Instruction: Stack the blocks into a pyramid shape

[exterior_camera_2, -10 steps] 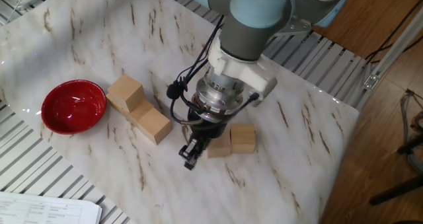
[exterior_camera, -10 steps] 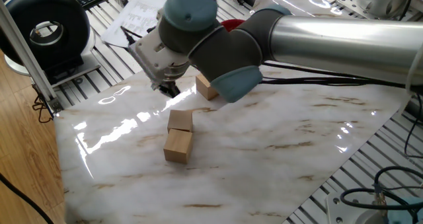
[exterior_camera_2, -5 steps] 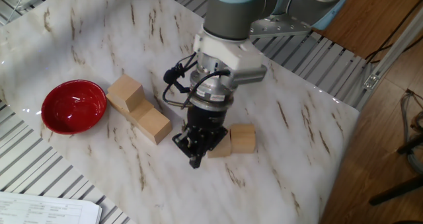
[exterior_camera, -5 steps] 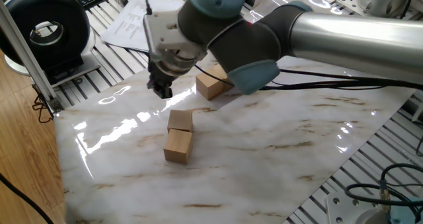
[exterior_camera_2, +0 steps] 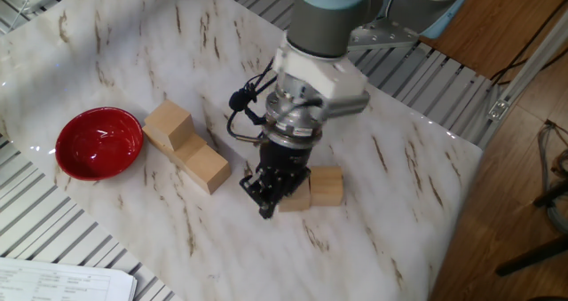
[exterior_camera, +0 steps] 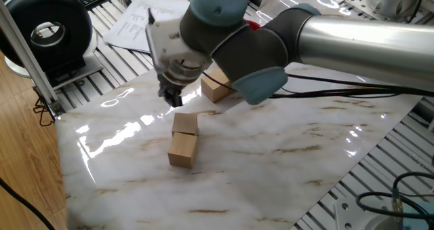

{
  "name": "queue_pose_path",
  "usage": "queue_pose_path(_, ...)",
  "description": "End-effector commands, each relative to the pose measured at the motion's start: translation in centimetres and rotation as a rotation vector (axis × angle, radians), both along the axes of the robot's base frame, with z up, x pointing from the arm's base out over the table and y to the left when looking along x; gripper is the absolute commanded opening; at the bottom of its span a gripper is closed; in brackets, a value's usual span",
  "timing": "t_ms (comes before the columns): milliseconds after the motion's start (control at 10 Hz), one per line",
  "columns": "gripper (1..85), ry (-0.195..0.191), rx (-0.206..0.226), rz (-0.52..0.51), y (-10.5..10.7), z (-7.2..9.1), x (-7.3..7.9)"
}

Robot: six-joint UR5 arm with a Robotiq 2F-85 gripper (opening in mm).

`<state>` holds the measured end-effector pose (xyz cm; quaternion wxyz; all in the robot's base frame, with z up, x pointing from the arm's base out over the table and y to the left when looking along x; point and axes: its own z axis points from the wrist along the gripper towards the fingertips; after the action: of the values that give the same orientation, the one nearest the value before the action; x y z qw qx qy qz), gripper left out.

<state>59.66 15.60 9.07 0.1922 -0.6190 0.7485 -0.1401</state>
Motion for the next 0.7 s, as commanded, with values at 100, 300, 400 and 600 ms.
queue_pose_path(100, 1.0, -0.045, -0.253, 0.327, -1.2, 0.6, 0.7)
queue_pose_path(300, 1.0, -0.012, -0.277, 0.519, 0.5, -0.5, -0.4)
queue_pose_path(400, 1.0, -0.007, -0.242, 0.529, 1.6, -0.9, -0.9)
queue_pose_path(600, 1.0, 0.007, -0.180, 0.379, 1.9, -1.5, -1.5)
